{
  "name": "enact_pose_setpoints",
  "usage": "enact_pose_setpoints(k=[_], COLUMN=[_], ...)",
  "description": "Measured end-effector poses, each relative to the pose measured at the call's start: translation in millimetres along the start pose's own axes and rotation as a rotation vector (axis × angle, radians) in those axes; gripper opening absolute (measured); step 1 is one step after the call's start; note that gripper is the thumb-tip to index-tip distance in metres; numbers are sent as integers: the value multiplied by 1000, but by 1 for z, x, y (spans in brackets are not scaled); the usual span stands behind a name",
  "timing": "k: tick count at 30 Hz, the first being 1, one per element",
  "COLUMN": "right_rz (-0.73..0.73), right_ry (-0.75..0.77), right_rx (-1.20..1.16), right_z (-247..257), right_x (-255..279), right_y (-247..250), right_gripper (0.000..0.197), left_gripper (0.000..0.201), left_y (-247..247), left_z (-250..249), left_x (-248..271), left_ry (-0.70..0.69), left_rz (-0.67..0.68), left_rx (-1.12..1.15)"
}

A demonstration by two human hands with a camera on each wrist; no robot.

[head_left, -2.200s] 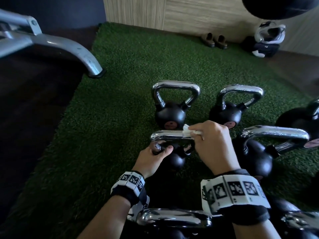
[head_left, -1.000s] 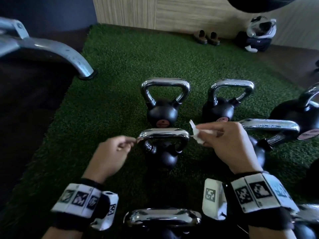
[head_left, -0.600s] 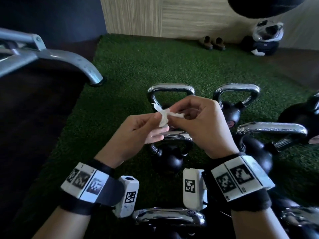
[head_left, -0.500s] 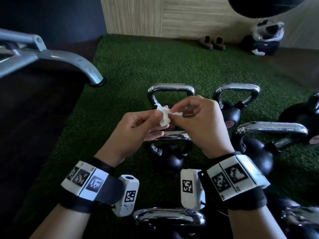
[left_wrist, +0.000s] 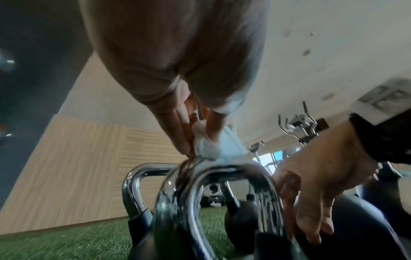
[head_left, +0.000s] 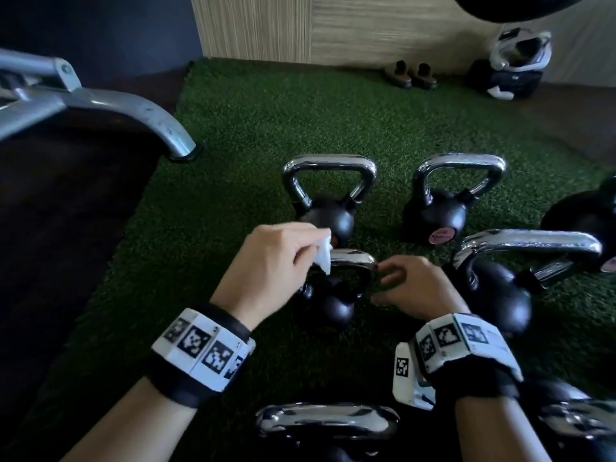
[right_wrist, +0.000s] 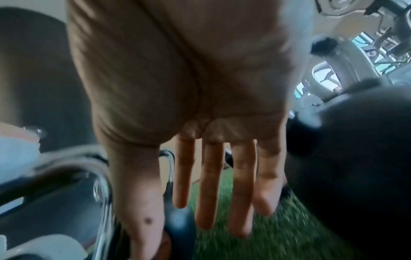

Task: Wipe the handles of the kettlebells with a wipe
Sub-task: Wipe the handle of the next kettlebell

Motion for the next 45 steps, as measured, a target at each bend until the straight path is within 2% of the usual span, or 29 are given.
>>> enact_pose_setpoints(k=[3,6,8,11,16,18,22,26,29,33,39,42,45], right_rz=[70,28,-1,-21,-53,-57,-70,-72,-76,-80,-108,-33,105], right_ry=[12,46,60,64,97,98,99,103,112,110,121,168,240], right_rx=[-82,-180,-215,-247,-287,-336,-399,-441,-466,-504,-426,-385,-361], right_z=[-3,-2,-4,-9,-9,-11,-13,-19,-18,-15,-22,-26,-24], right_x=[-7,-8,-7,-5,-2,-1,-2,-3,-2,1,7,13,17], right_y=[-31,-44,-47,-50,-58,-62,-65,-66,-67,-66,-63,-58,-63], right_gripper=[51,46,39,34,36,33,34,35,33,27,31,22,20], left_gripper=[20,18,17,18,31,29,26,27,27,15,22,20,17], left_y=[-19,-20,-13,3,-3,-7,-22,-30,-40,-63,-70,-73,-81], left_z=[-1,0,6,33,41,54,94,95,102,117,119,123,119], left_x=[3,6,11,27,46,49,70,78,83,93,89,67,34], left_ry=[-27,-37,-23,69,19,89,378,410,489,543,567,628,585], left_rz=[72,71,35,-97,-139,-156,-143,-159,-162,-99,-144,-134,-80], left_rx=[-49,-35,17,151,153,261,572,663,751,706,604,589,469])
Point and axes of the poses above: each hand's wrist, its own x-axis away from the middle knuckle, its own y-axis out of the back of the hand, z = x × y, the point moved 7 cm from there along -x, towards the middle knuckle, and after that the axes turned 3 degrees about y, right-handed, at the moved point
